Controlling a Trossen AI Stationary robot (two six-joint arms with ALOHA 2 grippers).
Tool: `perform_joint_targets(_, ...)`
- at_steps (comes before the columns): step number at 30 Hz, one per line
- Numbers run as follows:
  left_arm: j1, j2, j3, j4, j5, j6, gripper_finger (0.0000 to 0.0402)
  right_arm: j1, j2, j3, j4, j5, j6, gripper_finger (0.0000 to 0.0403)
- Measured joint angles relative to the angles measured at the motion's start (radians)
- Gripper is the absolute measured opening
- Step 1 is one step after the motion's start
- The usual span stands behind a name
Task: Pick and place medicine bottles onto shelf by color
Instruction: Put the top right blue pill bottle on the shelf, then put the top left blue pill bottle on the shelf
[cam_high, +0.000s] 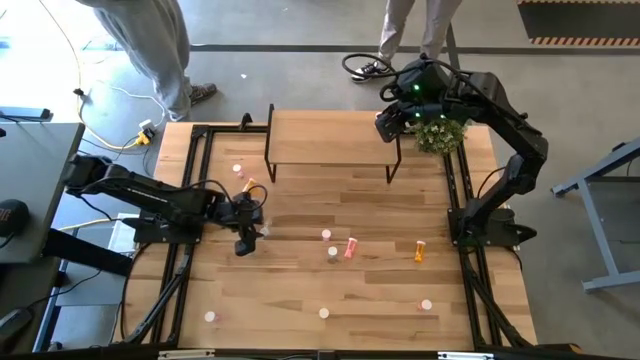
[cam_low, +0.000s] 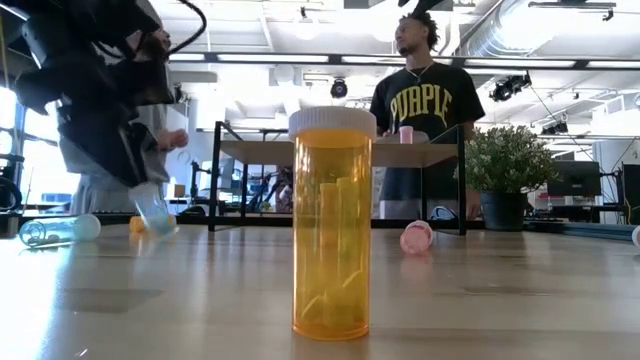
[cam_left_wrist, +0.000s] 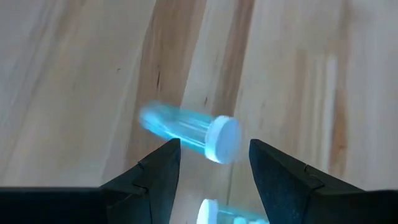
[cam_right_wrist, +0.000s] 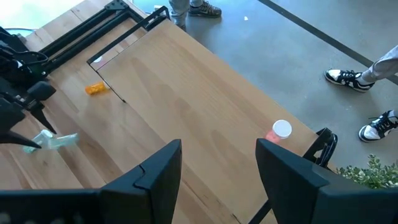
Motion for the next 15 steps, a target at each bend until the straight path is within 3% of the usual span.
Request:
perform_joint_targets(8,0.0,0.033,0.0,0.045,-0.005,0.001,0.0181,0.0,0.0,0.0,0.0,0.0,-0.003,0.0197)
perform_joint_targets(15,0.001,0.03,0.001,0.051,-0.074,0.067,0.0181,0.0,0.0,0.0,0.0,0.0,-0.023,0.0197)
